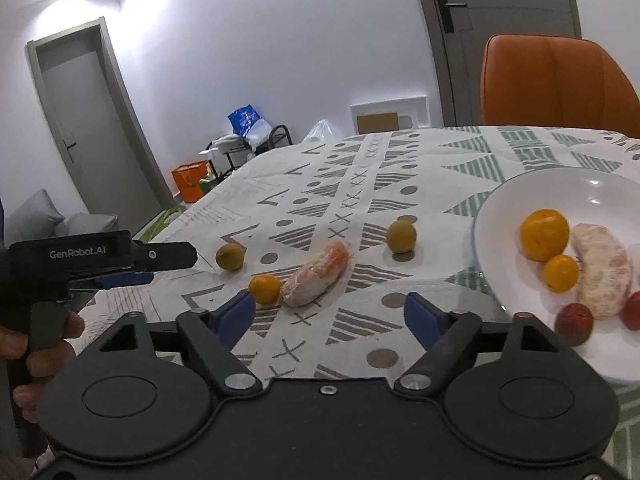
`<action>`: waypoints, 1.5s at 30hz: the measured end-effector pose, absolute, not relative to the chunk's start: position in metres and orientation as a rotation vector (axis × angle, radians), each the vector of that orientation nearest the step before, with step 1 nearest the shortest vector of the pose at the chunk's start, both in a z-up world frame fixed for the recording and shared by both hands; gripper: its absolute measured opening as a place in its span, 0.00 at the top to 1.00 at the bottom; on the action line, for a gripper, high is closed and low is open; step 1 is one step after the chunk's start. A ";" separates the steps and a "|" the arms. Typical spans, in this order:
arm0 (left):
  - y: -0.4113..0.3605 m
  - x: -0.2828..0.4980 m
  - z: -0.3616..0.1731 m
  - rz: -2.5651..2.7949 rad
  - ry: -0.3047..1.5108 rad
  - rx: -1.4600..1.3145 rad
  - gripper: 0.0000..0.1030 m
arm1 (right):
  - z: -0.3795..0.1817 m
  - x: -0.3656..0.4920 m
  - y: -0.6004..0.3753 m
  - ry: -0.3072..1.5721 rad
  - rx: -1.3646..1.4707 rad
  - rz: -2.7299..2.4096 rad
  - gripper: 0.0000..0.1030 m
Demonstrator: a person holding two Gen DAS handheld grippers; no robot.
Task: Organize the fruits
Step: 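Move both open tools back toward the fruits on the tablecloth, then grasp a brown round fruit with the left tool while the right grasps the pomelo segment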
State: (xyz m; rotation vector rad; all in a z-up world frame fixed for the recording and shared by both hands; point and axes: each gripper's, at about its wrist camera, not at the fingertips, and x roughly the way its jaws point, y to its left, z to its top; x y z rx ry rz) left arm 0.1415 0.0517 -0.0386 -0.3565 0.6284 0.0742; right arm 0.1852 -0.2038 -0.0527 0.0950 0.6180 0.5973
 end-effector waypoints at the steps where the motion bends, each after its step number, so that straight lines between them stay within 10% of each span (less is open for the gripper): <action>1: 0.053 0.144 -0.039 0.077 0.632 -0.355 0.22 | -0.054 0.188 -0.202 0.622 0.093 0.599 0.27; 9: 0.056 0.156 -0.043 0.077 0.653 -0.352 0.38 | -0.059 0.207 -0.182 0.674 0.071 0.625 0.47; 45: 0.055 0.193 -0.061 0.071 0.676 -0.329 0.76 | -0.063 0.231 -0.142 0.663 -0.114 0.609 0.57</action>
